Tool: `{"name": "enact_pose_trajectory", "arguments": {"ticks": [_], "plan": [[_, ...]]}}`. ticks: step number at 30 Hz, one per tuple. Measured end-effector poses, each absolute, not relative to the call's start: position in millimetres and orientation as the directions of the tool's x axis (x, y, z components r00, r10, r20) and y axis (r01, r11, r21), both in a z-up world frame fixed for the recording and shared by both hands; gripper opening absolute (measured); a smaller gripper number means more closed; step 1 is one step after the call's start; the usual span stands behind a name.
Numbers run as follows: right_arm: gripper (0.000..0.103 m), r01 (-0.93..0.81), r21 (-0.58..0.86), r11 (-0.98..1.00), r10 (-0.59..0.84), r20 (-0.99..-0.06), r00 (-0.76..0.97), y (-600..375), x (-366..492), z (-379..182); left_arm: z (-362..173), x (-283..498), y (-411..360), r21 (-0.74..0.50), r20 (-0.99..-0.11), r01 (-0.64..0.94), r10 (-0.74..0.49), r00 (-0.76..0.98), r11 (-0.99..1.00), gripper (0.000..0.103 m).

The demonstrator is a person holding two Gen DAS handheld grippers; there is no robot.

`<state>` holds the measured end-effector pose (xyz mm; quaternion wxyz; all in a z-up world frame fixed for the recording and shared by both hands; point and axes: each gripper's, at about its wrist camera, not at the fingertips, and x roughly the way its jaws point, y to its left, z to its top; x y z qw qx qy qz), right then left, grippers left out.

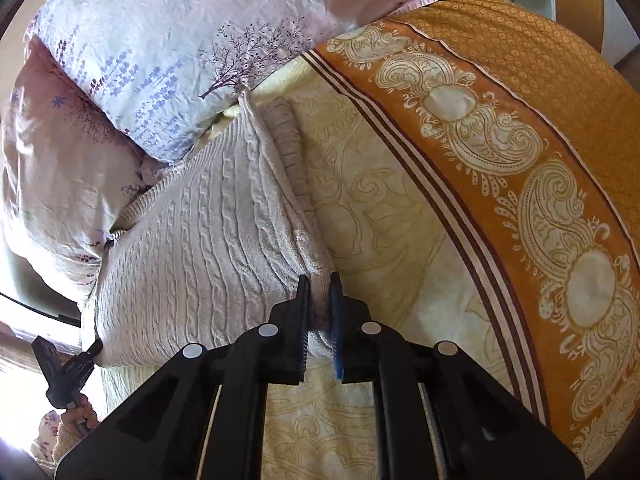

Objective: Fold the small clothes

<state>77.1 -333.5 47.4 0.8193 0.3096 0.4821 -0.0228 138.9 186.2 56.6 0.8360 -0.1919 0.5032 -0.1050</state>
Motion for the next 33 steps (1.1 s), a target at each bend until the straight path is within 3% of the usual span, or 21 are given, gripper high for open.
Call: {"name": "enact_pose_trajectory", "arguments": {"ticks": [3,4,5,6,8,20,21,24,33], "plan": [[0.017,0.324,0.480,0.815,0.261,-0.804,0.534,-332.6,81.3,53.2,59.9,138.8,187.9,-0.439,-0.795,-0.013,-0.381,0.472,0.899,0.019],[0.021,0.322,0.494,0.808,0.266,-0.793,0.547,-334.7,82.4,56.1,62.6,138.6,189.9,-0.439,-0.793,-0.025,-0.374,0.481,0.898,0.036],[0.033,0.322,0.507,0.799,0.266,-0.779,0.568,-336.9,83.2,59.5,66.1,138.4,193.0,-0.432,-0.792,-0.049,-0.354,0.498,0.900,0.057],[0.048,0.321,0.520,0.791,0.265,-0.765,0.587,-340.3,85.5,62.6,69.5,138.5,197.2,-0.435,-0.784,-0.068,-0.341,0.519,0.898,0.064],[0.057,0.330,0.535,0.778,0.265,-0.755,0.600,-344.7,93.1,65.4,74.0,142.6,205.3,-0.467,-0.763,-0.090,-0.350,0.543,0.880,0.069],[0.056,0.317,0.554,0.770,0.345,-0.779,0.524,-344.1,156.6,37.6,67.2,194.3,195.4,-0.496,-0.788,-0.097,-0.400,0.468,0.863,0.071],[0.054,0.307,0.555,0.773,0.347,-0.775,0.528,-342.7,157.2,37.1,66.0,197.2,192.2,-0.492,-0.792,-0.089,-0.403,0.459,0.866,0.071],[0.015,0.277,0.568,0.775,0.370,-0.763,0.530,-339.4,160.2,37.6,62.6,203.3,184.2,-0.475,-0.803,-0.069,-0.400,0.441,0.877,0.071],[0.014,0.301,0.504,0.810,0.292,-0.791,0.538,-338.3,163.1,37.9,61.5,215.8,180.7,-0.482,-0.803,-0.050,-0.418,0.425,0.875,0.071]]}}
